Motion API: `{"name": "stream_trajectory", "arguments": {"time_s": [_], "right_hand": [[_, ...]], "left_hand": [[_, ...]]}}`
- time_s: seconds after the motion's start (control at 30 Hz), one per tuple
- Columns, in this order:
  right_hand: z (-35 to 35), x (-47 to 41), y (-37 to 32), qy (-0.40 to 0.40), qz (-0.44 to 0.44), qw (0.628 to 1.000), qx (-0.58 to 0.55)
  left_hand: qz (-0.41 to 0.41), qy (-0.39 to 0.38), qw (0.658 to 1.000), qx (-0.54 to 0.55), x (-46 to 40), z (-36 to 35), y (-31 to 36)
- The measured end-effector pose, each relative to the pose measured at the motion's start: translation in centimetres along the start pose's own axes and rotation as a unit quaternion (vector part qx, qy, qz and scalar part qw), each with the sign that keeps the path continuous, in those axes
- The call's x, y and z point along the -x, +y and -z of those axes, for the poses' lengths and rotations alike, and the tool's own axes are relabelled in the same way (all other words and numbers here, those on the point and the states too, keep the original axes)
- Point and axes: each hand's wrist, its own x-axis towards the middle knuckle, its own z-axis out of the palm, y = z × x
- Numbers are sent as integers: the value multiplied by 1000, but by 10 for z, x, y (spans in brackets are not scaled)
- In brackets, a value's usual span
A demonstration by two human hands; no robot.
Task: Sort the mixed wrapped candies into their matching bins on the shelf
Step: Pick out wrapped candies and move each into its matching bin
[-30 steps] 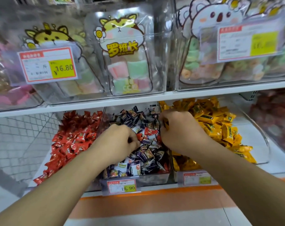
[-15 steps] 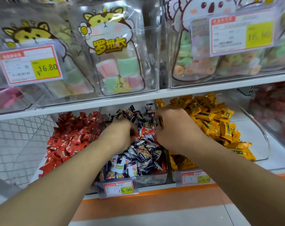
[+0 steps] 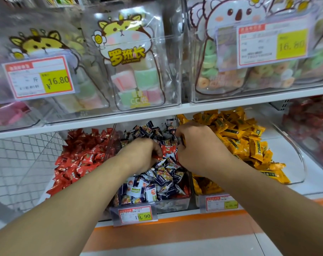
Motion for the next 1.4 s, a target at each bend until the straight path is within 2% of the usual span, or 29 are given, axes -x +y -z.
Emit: {"name": "stream_trajectory", "arguments": {"time_s": [0.27, 0.4, 0.53, 0.63, 0.8, 1.07, 1.13, 1.27, 1.4], "right_hand": [[-1, 0, 2, 1, -1, 1000, -7], [-1, 1, 1, 2, 3, 1000, -8], [0, 1, 1, 4, 9, 1000, -1], [1, 1, 1, 4, 8, 1000, -1], [-3, 0, 2, 15, 21, 1000, 7], [-4, 3, -3, 3, 8, 1000, 20], [-5, 3, -4, -6, 4, 1000, 22], [-7, 3, -5, -2, 4, 999, 37], [-6, 2, -8, 10, 1, 999, 37]], "left_hand": [[-17, 9, 1000, 16, -3, -1, -1], [-11, 48, 998, 50, -2, -2, -8], [17, 115, 984, 133, 4, 0, -12], [36, 181, 959, 213, 12, 11, -8], [60, 248, 889, 381, 55, 27, -5], [133, 359, 804, 454, 123, 33, -63], [162, 362, 811, 429, 127, 34, -77], [192, 304, 875, 324, 127, 29, -86], [122, 298, 913, 252, 118, 32, -63]]}}
